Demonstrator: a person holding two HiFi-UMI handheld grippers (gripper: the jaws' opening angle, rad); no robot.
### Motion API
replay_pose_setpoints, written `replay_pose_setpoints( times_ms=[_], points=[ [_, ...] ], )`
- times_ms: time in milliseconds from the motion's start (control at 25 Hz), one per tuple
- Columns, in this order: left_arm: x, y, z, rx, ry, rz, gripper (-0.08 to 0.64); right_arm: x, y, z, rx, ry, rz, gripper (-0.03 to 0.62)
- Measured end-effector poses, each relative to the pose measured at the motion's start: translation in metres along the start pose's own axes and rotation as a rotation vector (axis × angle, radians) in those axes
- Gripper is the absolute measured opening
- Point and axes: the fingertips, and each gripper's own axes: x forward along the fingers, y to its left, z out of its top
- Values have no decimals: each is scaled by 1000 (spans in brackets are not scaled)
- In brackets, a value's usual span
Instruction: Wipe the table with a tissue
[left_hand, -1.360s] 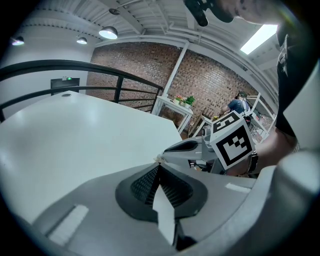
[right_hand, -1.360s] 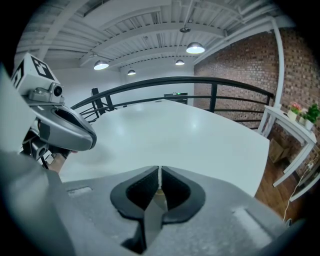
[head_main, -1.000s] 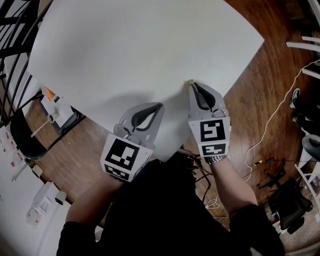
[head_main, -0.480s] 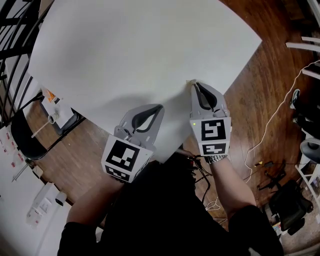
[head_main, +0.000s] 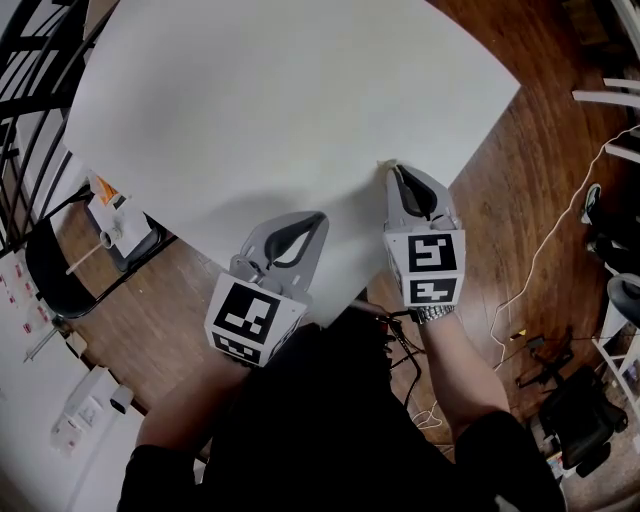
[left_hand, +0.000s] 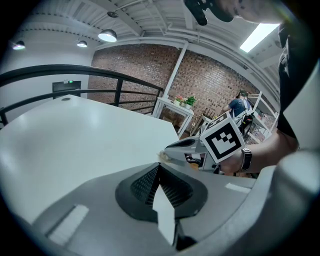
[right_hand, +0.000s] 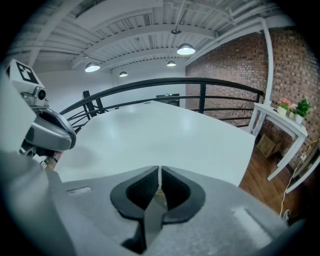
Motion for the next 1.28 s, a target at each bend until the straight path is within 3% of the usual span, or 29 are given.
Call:
replay_pose_setpoints(
  times_ms=[560,1280],
  points=[
    [-23,-14,11,29,-43,9,11,-46,1,23,4,-93,-27,8],
    [-70,-54,35,155,-140,-68,12,-149,32,40,7,-212,-122,8]
  ],
)
